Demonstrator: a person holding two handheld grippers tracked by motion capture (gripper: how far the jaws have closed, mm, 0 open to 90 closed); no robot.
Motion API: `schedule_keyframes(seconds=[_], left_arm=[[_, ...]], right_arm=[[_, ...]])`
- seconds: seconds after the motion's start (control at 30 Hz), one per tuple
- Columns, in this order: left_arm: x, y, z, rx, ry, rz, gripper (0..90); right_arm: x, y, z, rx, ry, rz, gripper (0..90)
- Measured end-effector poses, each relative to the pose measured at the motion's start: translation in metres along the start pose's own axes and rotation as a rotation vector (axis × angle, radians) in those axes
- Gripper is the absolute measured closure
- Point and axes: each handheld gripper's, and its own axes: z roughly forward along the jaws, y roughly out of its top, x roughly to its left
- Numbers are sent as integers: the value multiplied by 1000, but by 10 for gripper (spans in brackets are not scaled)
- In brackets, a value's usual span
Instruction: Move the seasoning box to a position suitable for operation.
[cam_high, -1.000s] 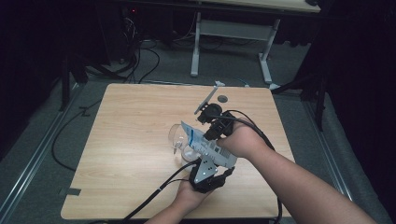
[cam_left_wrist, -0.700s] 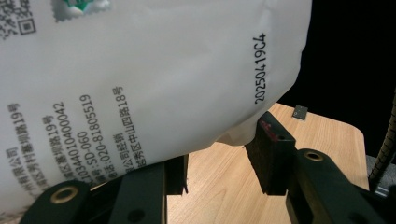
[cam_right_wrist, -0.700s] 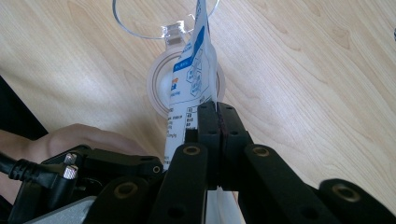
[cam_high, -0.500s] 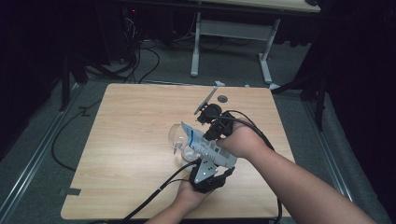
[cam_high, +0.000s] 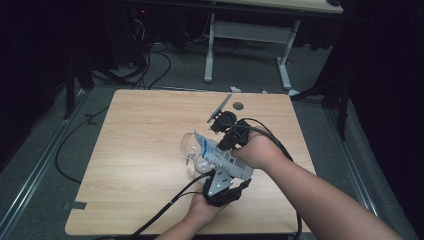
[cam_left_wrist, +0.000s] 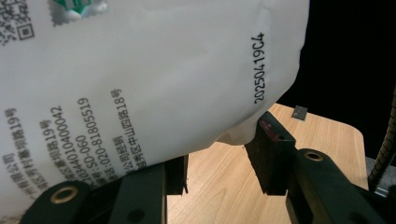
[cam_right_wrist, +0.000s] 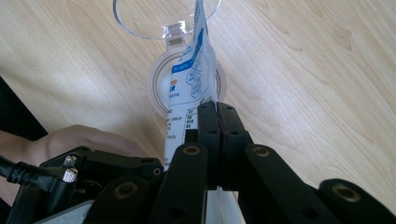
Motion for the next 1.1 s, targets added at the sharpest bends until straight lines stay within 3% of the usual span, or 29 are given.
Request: schedule_keyframes(seconds=[1.1], left_arm=[[0,1,-1,-9,6,-3,604]], right_arm=[[2,3,-1,-2,-1,-5,899]])
